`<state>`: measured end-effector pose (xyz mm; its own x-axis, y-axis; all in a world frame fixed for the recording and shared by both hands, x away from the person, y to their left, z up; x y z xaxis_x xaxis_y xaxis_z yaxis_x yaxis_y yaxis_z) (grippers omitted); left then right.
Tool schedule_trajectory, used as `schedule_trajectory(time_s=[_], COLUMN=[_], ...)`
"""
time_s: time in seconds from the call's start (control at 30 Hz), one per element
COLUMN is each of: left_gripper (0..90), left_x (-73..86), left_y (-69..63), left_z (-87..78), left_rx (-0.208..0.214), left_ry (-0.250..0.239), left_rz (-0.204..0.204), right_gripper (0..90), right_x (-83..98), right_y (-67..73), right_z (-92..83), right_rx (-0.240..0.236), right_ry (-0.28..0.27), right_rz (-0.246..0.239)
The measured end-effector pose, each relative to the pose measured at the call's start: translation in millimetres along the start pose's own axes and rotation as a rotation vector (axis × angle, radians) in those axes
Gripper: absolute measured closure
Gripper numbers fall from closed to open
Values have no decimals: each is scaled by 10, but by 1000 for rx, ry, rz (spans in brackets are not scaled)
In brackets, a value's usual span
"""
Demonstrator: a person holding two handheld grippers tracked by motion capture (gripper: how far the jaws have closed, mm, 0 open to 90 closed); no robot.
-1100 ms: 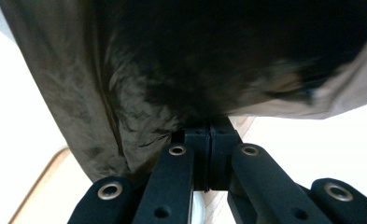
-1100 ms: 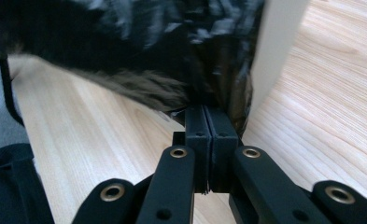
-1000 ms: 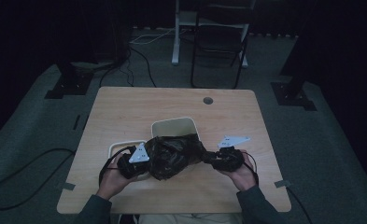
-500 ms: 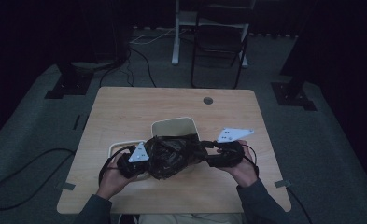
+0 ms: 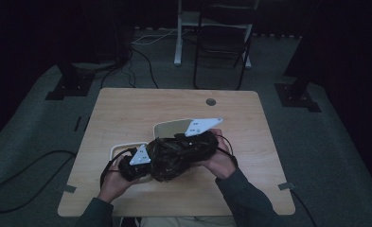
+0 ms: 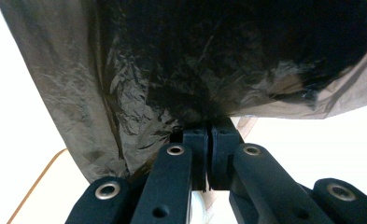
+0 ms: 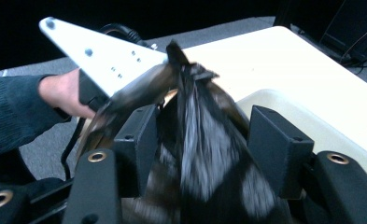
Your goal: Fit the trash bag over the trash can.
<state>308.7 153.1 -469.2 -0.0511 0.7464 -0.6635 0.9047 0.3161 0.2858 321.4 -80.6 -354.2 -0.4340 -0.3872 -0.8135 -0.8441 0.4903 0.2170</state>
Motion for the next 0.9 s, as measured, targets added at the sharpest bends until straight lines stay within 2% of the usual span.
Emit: schedule_trajectory(time_s=[0.03, 0.07, 0.13, 0.17, 0.2, 0.23, 0.37, 0.4, 0.47, 0.5, 0.57, 0.73, 0.8, 0.9], left_gripper=[880, 880, 880, 880, 880, 880, 880, 879, 879, 879, 879, 861, 832, 786], left_x=[1, 2, 2, 8, 14, 19, 30, 29, 27, 27, 30, 28, 16, -34], left_y=[-3, -6, -6, -9, -5, -3, -6, -9, -12, -12, -11, -6, -9, -40], left_z=[1, 1, 1, -8, -11, -13, -4, 1, 10, 13, 18, -2, -37, -136], left_rx=[0, 0, 0, -3, -2, -1, 0, 2, 4, 5, 7, 7, 1, -1], left_ry=[-1, -3, -3, -2, -2, -1, 0, 1, 2, 3, 5, 1, -5, -34], left_rz=[-1, -1, -1, -1, 1, -1, -5, -7, -6, -5, -7, -8, -7, 10], right_gripper=[468, 581, 581, 674, 841, 867, 893, 893, 893, 892, 892, 890, 886, 879], right_x=[-33, -57, -74, -74, -94, -90, -8, 21, 87, 123, 197, 344, 378, 390], right_y=[-2, -6, -16, -16, -92, -135, -384, -453, -571, -627, -721, -871, -899, -881], right_z=[48, 90, 115, 115, 115, 90, -103, -158, -264, -313, -410, -595, -626, -626], right_rx=[4, 12, 17, 17, 80, 108, 203, 235, 329, 351, 374, 411, 391, 384], right_ry=[12, 21, 31, 31, 16, 9, -50, -57, -65, -68, -76, -97, -96, -91], right_rz=[0, -3, -7, -7, 26, 42, 126, 146, 168, 181, 219, 274, 290, 279])
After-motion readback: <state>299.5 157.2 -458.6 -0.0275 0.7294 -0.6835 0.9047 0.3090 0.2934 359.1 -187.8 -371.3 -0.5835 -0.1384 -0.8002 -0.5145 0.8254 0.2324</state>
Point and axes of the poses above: each handheld gripper's, and its own axes: z roughly forward along the jaws, x roughly out of its underside, y roughly to its left, the point moved 1 cm from there along z, roughly forward along the jaws, and after that the axes turned 14 degrees about z, right-handed, at the moved point
